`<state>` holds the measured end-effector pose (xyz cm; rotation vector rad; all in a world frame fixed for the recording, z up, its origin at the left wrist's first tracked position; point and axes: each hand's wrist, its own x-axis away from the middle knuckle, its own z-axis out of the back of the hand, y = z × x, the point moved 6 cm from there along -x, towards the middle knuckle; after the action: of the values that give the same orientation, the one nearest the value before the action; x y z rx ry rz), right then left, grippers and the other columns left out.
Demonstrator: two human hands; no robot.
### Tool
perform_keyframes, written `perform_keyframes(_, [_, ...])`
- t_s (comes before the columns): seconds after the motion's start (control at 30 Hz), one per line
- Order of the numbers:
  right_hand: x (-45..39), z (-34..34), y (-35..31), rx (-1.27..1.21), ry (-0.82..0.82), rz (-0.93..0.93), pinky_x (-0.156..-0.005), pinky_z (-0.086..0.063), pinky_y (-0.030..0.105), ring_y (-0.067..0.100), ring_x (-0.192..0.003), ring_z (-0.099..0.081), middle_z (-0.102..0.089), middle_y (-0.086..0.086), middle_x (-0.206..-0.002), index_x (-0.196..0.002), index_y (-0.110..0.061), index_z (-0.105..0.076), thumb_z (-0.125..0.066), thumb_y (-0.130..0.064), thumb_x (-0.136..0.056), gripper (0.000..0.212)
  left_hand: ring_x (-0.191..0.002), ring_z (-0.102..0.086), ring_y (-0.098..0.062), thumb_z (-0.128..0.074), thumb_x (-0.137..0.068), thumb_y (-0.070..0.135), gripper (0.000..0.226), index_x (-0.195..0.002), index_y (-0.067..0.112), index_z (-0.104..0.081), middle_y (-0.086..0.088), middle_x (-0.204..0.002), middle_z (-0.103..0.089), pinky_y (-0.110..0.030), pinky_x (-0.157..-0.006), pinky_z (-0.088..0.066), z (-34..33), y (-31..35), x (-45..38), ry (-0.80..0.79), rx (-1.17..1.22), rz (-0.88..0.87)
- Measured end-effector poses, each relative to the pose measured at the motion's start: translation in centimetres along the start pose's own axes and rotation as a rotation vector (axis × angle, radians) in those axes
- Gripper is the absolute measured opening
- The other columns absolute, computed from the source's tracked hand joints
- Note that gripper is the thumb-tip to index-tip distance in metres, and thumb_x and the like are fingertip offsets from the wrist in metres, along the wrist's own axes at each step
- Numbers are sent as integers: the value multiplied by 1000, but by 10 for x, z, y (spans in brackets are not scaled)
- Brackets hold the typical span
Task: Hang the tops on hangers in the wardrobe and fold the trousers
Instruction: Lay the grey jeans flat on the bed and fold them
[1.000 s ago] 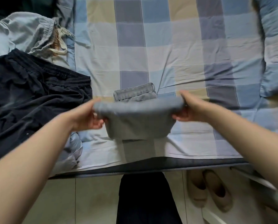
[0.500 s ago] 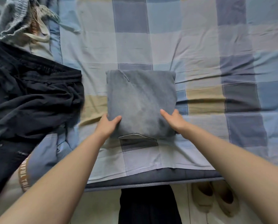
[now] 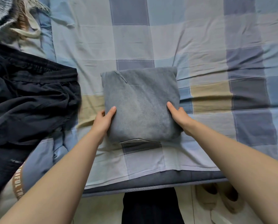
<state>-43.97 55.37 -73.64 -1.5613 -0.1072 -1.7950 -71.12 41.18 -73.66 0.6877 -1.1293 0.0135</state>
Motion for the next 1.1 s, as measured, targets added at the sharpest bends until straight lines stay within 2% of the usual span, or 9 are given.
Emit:
perform_keyframes(0.1, [-4,-2,3,-78,-17,-22,-81,-44,29,18,-95,-58,-59,0,-117,-135,-8,-48,-59,-73,-73,90,-96,-67,-14,-74,-81,42,53,-123,13,-61,-3,-115,-70,-29,-81,-53,-13,4,-7,-81,58,-11])
perform_keyframes(0.27, [8,0,11,-181,-55,-40,-88,-50,36,20,-97,-66,-68,1,-109,-126,-12,-58,-66,-77,-60,93,-93,-72,-22,-79,-76,39,53,-119,12,-64,-5,-104,-75,-35,-79,-57,-11,-1,9,-138,182,69])
perform_keyframes(0.33, [26,4,14,-183,-54,-34,-80,-52,34,19,-93,-67,-69,0,-104,-124,-12,-60,-66,-74,-64,87,-88,-73,-20,-78,-78,36,47,-117,14,-63,-3,-101,-75,-31,-67,-57,-6,-3,26,-136,211,59])
perform_keyframes(0.4, [47,9,17,-187,-48,-18,-73,-51,30,18,-92,-67,-69,1,-104,-125,-11,-59,-61,-71,-73,80,-85,-73,-19,-76,-81,35,39,-113,17,-64,-2,-96,-76,-31,-65,-56,-2,-4,49,-140,235,54])
perform_keyframes(0.5, [80,21,25,-159,-1,-17,-81,-51,33,21,-96,-65,-66,4,-110,-126,-9,-56,-54,-71,-78,78,-80,-73,-16,-72,-83,38,29,-104,19,-65,2,-88,-77,-30,-65,-55,0,-10,85,-159,239,61])
perform_keyframes(0.67, [170,53,36,-281,77,57,-75,-52,29,14,-92,-65,-68,-1,-103,-119,-13,-61,-57,-66,-79,66,-76,-74,-14,-67,-87,42,27,-99,18,-66,2,-86,-77,-26,-58,-56,8,4,164,-204,212,26])
perform_keyframes(0.77, [231,73,48,-346,96,53,-85,-54,36,20,-98,-66,-69,3,-108,-116,-14,-63,-57,-71,-74,71,-74,-74,-14,-67,-86,41,28,-98,16,-67,1,-85,-77,-24,-54,-56,11,24,214,-236,161,-22])
perform_keyframes(0.93, [342,118,76,-563,188,108,-72,-55,27,15,-90,-71,-75,-4,-95,-100,-18,-67,-65,-70,-58,67,-67,-72,-9,-67,-86,40,26,-91,14,-68,4,-77,-76,-18,-49,-52,-6,55,307,-318,43,-107])
perform_keyframes(1.1, [419,165,124,-688,332,138,-85,-54,33,15,-94,-68,-72,-1,-101,-94,-17,-65,-65,-56,-76,43,-70,-73,-12,-71,-78,48,38,-96,15,-69,1,-82,-77,-20,-49,-53,-44,62,384,-416,-61,-177])
